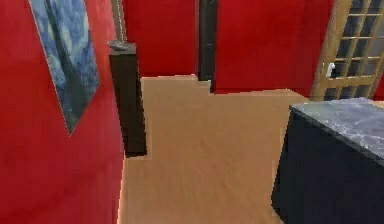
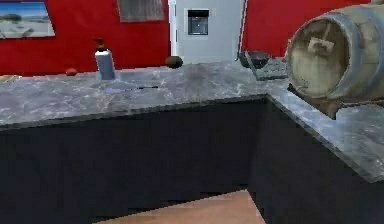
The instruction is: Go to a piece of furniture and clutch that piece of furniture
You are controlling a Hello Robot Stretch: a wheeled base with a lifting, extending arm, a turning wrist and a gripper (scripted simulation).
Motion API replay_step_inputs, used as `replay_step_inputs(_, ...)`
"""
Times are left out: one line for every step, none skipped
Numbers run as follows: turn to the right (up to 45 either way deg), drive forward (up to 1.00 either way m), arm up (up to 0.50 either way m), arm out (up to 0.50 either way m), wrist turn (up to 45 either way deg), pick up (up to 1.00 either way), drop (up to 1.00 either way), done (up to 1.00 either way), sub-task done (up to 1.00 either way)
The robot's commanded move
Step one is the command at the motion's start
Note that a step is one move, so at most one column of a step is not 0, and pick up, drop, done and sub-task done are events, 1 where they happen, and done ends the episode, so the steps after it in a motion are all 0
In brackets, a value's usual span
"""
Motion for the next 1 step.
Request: replay_step_inputs(0.0, 1.0, 0.0, 0.0, 0.0, 0.0, 0.0, 0.0, 0.0)
